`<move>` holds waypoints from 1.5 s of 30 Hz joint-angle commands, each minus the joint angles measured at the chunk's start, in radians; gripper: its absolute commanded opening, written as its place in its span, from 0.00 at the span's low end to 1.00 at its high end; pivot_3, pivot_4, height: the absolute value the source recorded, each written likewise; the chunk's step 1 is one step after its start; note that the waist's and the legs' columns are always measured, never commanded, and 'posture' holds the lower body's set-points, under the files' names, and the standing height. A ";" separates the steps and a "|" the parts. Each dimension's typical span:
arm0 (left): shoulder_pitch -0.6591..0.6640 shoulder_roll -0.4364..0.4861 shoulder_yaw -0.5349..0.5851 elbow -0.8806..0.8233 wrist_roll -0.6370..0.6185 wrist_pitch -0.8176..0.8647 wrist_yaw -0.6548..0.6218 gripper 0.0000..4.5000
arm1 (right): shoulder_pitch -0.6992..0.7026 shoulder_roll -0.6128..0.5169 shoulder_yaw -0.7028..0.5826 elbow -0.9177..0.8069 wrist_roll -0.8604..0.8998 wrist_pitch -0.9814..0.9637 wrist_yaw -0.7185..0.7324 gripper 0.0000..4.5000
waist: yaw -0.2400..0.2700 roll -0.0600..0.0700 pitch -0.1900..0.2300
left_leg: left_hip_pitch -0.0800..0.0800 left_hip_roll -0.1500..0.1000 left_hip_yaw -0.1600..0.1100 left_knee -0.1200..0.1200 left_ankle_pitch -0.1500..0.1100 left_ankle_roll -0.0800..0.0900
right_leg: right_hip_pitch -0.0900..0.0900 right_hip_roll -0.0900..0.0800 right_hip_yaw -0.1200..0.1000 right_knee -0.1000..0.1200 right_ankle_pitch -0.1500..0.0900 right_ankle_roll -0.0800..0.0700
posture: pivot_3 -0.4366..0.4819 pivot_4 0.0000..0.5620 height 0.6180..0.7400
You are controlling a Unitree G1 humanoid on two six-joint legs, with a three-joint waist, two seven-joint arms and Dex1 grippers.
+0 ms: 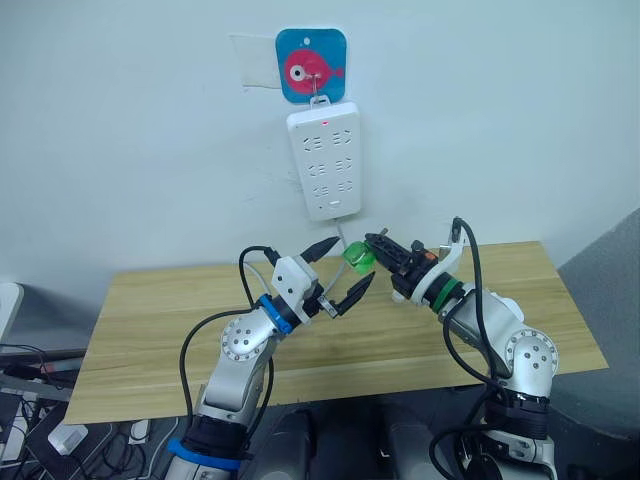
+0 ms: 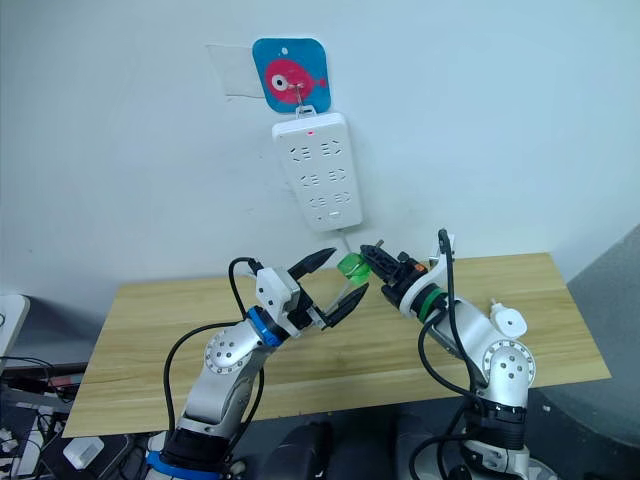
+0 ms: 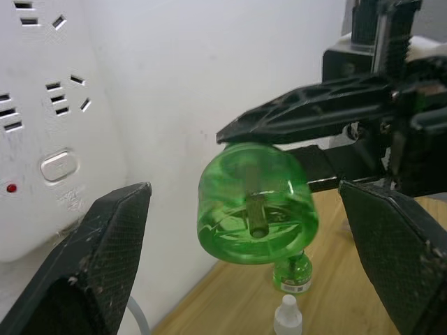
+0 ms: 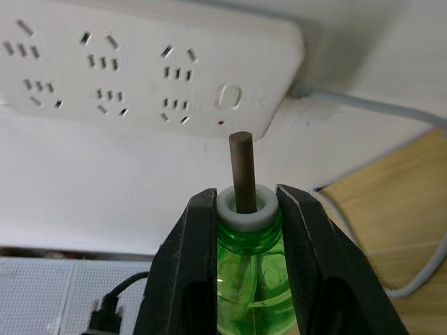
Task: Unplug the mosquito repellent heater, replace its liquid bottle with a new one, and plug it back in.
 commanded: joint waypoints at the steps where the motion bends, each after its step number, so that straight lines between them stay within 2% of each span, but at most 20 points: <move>1: -0.013 -0.012 -0.010 -0.016 0.000 -0.024 0.010 1.00 | 0.010 -0.011 0.033 -0.058 0.056 -0.037 0.001 0.19 | 0.000 0.000 0.000 | 0.000 0.000 0.000 0.000 0.000 0.000 | 0.000 0.000 0.000 0.000 0.000 0.000 | 0.45 0.37 1.00; 11: -0.012 -0.035 -0.017 -0.020 -0.007 -0.034 0.025 1.00 | 0.023 -0.060 0.100 -0.080 0.117 -0.115 -0.017 0.19 | 0.000 0.000 0.000 | 0.000 0.000 0.000 0.000 0.000 0.000 | 0.000 0.000 0.000 0.000 0.000 0.000 | 0.45 0.37 1.00; 17: -0.012 -0.039 -0.006 -0.029 -0.021 -0.040 0.027 0.59 | 0.023 -0.077 0.112 -0.071 0.136 -0.161 -0.035 0.19 | 0.000 0.000 0.000 | 0.000 0.000 0.000 0.000 0.000 0.000 | 0.000 0.000 0.000 0.000 0.000 0.000 | 0.45 0.38 1.00; 19: -0.012 -0.038 -0.005 -0.030 -0.024 -0.041 0.026 0.50 | 0.023 -0.080 0.114 -0.066 0.140 -0.175 -0.040 0.19 | 0.000 0.000 0.000 | 0.000 0.000 0.000 0.000 0.000 0.000 | 0.000 0.000 0.000 0.000 0.000 0.000 | 0.45 0.38 1.00; 26: -0.012 -0.040 -0.005 -0.031 -0.020 -0.037 0.035 0.50 | 0.022 -0.089 0.128 -0.063 0.151 -0.200 -0.043 0.19 | 0.000 0.000 0.000 | 0.000 0.000 0.000 0.000 0.000 0.000 | 0.000 0.001 0.000 -0.001 0.000 0.000 | 0.45 0.38 1.00; 31: -0.014 -0.037 -0.004 -0.033 -0.019 -0.025 0.043 0.50 | 0.030 -0.129 0.136 -0.070 0.153 -0.189 -0.033 0.59 | 0.000 0.000 0.000 | 0.000 0.000 0.000 0.000 0.000 0.000 | 0.000 0.001 0.000 -0.001 0.000 0.000 | 0.44 0.39 1.00; 33: -0.015 -0.029 -0.001 -0.036 -0.026 -0.010 0.040 0.50 | 0.045 -0.201 0.137 -0.071 0.162 -0.146 -0.028 0.76 | 0.000 0.000 0.000 | 0.000 0.000 0.000 0.000 0.000 0.000 | 0.000 0.001 0.000 -0.001 0.000 0.000 | 0.43 0.40 1.00; 36: -0.018 -0.006 -0.001 -0.043 -0.040 0.024 0.019 0.50 | 0.083 -0.396 0.129 -0.046 0.177 -0.037 -0.032 0.99 | 0.001 0.000 0.000 | 0.000 0.000 0.000 0.000 -0.001 0.001 | 0.001 0.000 0.000 -0.001 0.000 0.001 | 0.43 0.43 1.00; 38: -0.015 0.021 -0.009 -0.056 -0.059 0.046 -0.019 0.50 | 0.098 -0.554 0.118 -0.029 0.127 0.049 0.051 0.99 | 0.000 0.000 0.000 | -0.001 -0.001 0.000 0.001 -0.001 0.002 | 0.002 0.000 0.000 -0.002 -0.001 0.001 | 0.42 0.44 1.00; 42: 0.005 0.066 -0.020 -0.086 -0.107 0.084 -0.091 0.50 | 0.092 -0.785 0.113 0.008 -0.016 0.142 0.225 0.99 | -0.002 0.001 0.001 | -0.001 0.000 0.001 0.001 -0.001 0.003 | 0.002 0.001 0.000 -0.003 -0.001 0.002 | 0.41 0.46 1.00; 45: 0.031 0.116 -0.030 -0.125 -0.163 0.136 -0.172 0.50 | 0.052 -0.994 0.188 0.079 -0.284 0.166 0.413 0.99 | -0.006 0.003 0.003 | 0.000 0.001 0.001 0.001 -0.002 0.004 | 0.003 0.001 0.000 -0.004 -0.002 0.002 | 0.40 0.49 1.00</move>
